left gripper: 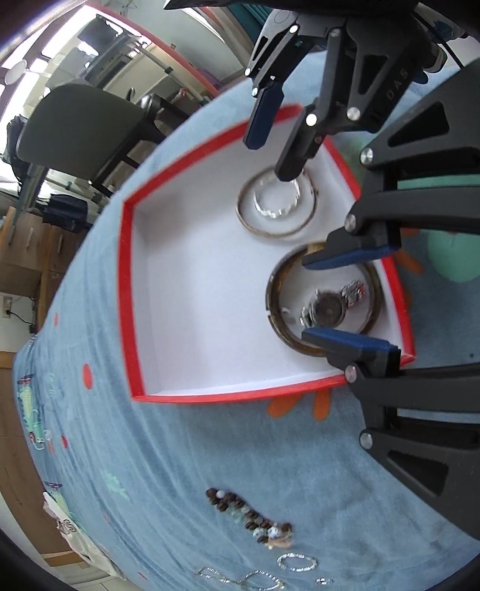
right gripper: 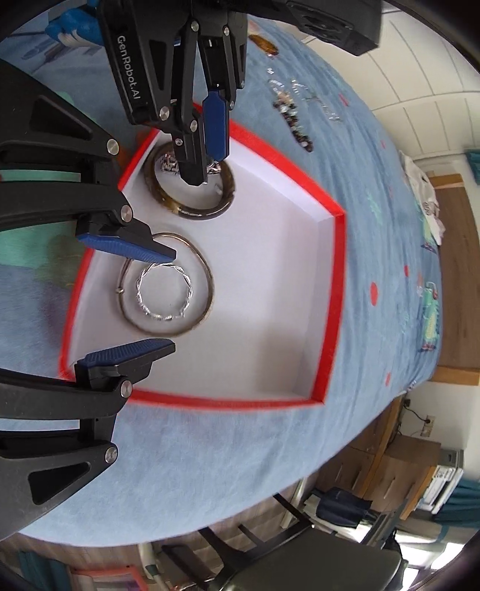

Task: Organize jewelry
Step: 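Open both tools to drop the watch and hoop into the box, then move both tools back toward the amber bangle and small silver ring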

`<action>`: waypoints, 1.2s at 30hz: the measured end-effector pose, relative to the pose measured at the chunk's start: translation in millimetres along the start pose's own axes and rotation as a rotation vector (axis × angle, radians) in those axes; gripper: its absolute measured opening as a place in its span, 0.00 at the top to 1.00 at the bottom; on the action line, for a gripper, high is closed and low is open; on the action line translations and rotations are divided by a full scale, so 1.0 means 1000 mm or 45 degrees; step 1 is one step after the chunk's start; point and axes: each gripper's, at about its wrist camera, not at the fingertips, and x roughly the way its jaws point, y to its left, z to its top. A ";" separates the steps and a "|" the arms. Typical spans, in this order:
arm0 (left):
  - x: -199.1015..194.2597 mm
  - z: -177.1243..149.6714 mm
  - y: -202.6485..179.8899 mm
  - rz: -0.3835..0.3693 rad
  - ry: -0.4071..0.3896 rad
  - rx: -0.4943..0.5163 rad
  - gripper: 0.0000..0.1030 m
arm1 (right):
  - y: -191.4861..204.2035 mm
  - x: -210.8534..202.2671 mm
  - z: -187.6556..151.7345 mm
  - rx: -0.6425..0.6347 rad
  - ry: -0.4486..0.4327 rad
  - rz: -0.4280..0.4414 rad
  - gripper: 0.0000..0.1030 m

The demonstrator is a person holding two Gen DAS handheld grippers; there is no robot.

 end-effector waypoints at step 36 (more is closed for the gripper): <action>-0.322 -0.161 0.206 0.398 -0.489 -0.233 0.57 | 0.168 -0.207 0.013 -0.111 -0.406 0.183 0.54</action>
